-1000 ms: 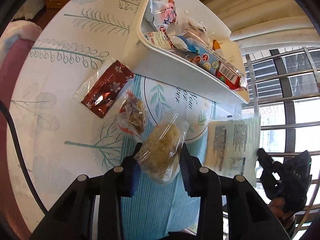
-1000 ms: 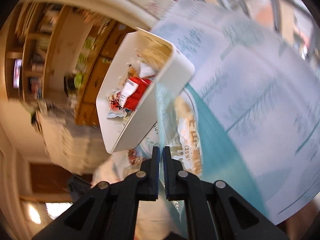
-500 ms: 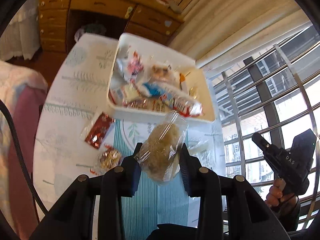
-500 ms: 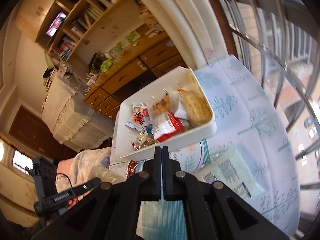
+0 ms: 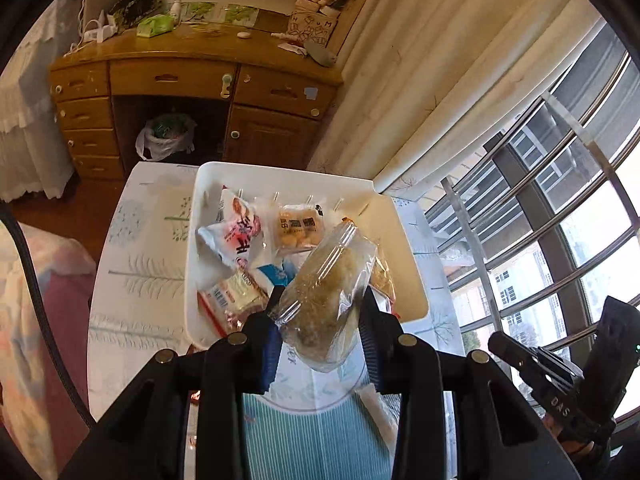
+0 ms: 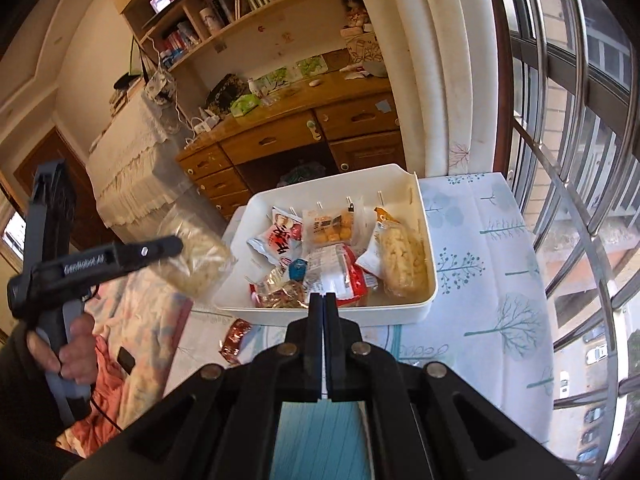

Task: Organize snacks
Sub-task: 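Carry the crumbly-snack bag over the tray and open the left tool to drop it, then move the left tool toward the red-brown wrapper while the right tool withdraws from the tray, then grasp the red-brown wrapper with the left tool while the right tool grasps the white-and-teal packet, then lift both packets over the white tray and open both tools to drop them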

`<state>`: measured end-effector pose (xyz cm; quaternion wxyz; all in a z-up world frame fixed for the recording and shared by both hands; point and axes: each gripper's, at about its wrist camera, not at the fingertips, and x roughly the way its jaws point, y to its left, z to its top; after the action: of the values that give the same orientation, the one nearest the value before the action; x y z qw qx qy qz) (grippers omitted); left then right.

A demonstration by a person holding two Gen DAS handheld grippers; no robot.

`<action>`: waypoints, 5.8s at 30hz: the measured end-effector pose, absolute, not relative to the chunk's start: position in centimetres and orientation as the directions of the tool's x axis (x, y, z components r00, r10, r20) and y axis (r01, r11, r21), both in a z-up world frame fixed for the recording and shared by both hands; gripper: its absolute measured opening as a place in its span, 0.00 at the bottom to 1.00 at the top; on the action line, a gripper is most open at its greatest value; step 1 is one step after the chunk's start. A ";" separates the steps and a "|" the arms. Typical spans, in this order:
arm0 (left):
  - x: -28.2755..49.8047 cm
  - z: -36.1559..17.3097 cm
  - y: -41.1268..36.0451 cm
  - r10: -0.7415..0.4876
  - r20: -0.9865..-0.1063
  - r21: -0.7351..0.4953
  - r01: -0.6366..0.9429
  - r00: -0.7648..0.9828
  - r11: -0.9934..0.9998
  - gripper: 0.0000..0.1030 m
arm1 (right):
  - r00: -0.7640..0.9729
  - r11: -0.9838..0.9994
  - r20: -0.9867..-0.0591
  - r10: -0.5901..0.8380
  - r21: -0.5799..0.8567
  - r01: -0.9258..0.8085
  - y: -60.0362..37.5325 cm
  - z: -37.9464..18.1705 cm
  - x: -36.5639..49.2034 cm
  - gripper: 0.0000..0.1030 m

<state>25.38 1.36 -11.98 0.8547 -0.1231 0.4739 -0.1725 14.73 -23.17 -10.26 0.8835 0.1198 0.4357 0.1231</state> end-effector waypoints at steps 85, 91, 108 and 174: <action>26.0 -32.6 8.2 -0.173 -0.974 -0.154 0.135 0.146 0.979 0.84 | 0.214 0.984 -0.967 -0.140 -0.112 0.137 -22.2 -23.6 7.5 0.98; 26.8 -33.8 7.2 -0.129 -0.978 -0.108 0.127 0.166 0.986 0.84 | 0.165 0.990 -0.976 -0.139 -0.132 0.052 -22.1 -25.7 8.8 0.99; 27.6 -35.2 5.8 -0.072 -0.977 -0.062 0.054 0.199 0.997 0.75 | 0.014 0.982 -0.988 -0.157 -0.158 -0.101 -20.4 -31.8 13.1 1.00; 22.6 -11.0 4.7 -0.244 -0.810 -0.184 0.163 0.534 0.969 0.41 | 0.316 0.906 -0.857 0.408 0.423 -0.024 -18.8 -12.7 18.0 0.89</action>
<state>22.64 4.68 -10.96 0.8747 -0.0432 0.4685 -0.1161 18.00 -18.82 -12.66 0.7933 0.1688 0.5689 0.1360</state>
